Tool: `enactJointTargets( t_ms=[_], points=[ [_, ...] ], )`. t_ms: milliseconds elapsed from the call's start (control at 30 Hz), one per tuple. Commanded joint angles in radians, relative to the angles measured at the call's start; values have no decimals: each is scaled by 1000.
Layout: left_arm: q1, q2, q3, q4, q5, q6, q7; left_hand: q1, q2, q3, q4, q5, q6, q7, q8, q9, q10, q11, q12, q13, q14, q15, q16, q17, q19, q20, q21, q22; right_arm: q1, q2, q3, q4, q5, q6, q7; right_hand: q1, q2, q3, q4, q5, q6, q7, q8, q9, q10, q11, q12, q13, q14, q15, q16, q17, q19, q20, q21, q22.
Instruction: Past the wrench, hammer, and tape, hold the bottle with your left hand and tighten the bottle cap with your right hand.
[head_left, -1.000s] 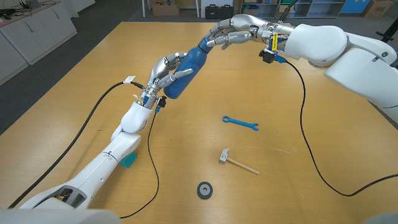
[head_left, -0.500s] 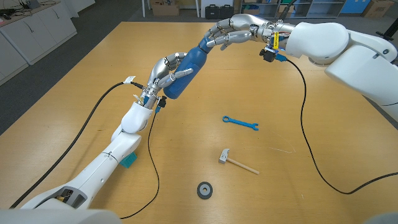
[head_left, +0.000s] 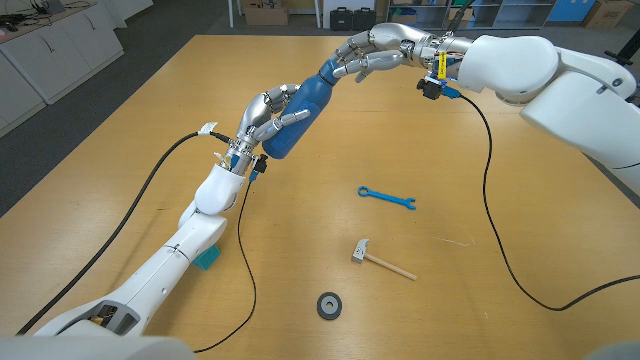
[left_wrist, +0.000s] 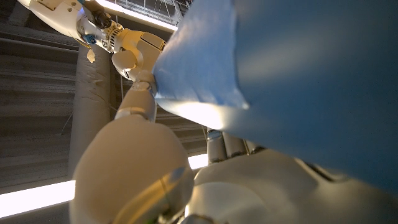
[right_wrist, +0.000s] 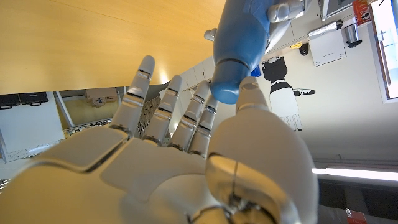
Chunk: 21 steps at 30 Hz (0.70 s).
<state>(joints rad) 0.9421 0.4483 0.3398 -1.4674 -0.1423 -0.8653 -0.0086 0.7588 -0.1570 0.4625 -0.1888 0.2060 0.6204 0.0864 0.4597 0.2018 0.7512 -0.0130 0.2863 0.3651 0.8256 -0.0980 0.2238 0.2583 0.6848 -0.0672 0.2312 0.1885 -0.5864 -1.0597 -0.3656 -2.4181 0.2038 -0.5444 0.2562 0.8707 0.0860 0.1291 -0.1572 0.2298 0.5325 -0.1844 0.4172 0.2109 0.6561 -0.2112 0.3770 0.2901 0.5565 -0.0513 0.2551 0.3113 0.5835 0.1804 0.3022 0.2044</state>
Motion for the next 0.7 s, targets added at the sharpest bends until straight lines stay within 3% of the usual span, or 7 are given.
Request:
enactJointTargets(
  t_ms=[33, 100, 200, 600, 633, 667, 700],
  points=[
    [8, 7, -2, -20, 5, 13, 3, 207, 216, 19, 23, 7, 232, -218, 7, 4, 167, -162, 5, 5, 8, -141, 5, 2, 0, -134, 0, 3, -11, 17, -9, -19, -27, -40, -35, 32, 13, 20, 3, 11, 114, -27, 35, 1, 102, -5, 11, -26, 72, -38, 28, -7, 34, -19, 13, 1],
    [10, 8, -2, -24, 3, 19, 2, 207, 216, 19, 23, 7, 232, -219, 7, 4, 169, -160, 5, 5, 8, -141, 5, 2, -1, -134, 0, 3, -4, 20, -17, -20, -27, -51, -30, 45, 19, 28, 10, 14, 234, -36, 69, -1, 230, -8, 22, -52, 148, -79, 54, -16, 51, -37, 19, 0],
    [11, 10, -1, -27, 5, 22, 2, 207, 217, 18, 23, 7, 231, -219, 7, 4, 169, -161, 5, 5, 8, -141, 5, 2, -1, -134, 0, 3, 11, 24, -33, -19, -33, -64, -18, 46, 24, 30, 15, 12, 308, -37, 92, -2, 300, -9, 26, -62, 184, -92, 65, -22, 62, -47, 24, 0],
    [35, -6, -38, -71, 168, 38, 101, 209, 219, 18, 21, 8, 236, -218, 8, 5, 174, -159, 5, 7, 9, -142, 5, 2, 0, -134, 0, 3, 76, 50, -69, -28, -15, -161, 36, 60, 32, 40, 13, 10, 336, -34, 95, -3, 366, -10, 35, -55, 265, -103, 89, -28, 98, -78, 39, 1],
    [39, -7, -45, -78, 196, 40, 118, 210, 220, 18, 21, 8, 236, -218, 8, 5, 174, -160, 5, 7, 10, -142, 5, 3, 1, -134, 1, 3, 82, 51, -72, -29, -10, -171, 43, 61, 34, 42, 13, 10, 340, -28, 96, -3, 373, -10, 37, -54, 274, -107, 91, -29, 102, -80, 41, 1],
    [45, -9, -52, -88, 224, 44, 136, 211, 221, 18, 21, 8, 235, -217, 8, 5, 177, -157, 6, 8, 11, -142, 6, 3, 3, -133, 1, 3, 88, 53, -74, -28, -4, -179, 48, 62, 30, 42, 13, 8, 328, 7, 91, -3, 381, -9, 38, -50, 284, -115, 92, -32, 103, -83, 42, 1],
    [49, -11, -59, -97, 252, 47, 154, 211, 221, 18, 20, 8, 237, -218, 9, 5, 177, -159, 6, 8, 12, -142, 6, 3, 3, -133, 2, 3, 93, 56, -73, -26, 5, -185, 55, 61, 30, 41, 13, 8, 326, 10, 90, -3, 381, -8, 39, -49, 288, -114, 93, -33, 104, -84, 42, 1]
  ],
)
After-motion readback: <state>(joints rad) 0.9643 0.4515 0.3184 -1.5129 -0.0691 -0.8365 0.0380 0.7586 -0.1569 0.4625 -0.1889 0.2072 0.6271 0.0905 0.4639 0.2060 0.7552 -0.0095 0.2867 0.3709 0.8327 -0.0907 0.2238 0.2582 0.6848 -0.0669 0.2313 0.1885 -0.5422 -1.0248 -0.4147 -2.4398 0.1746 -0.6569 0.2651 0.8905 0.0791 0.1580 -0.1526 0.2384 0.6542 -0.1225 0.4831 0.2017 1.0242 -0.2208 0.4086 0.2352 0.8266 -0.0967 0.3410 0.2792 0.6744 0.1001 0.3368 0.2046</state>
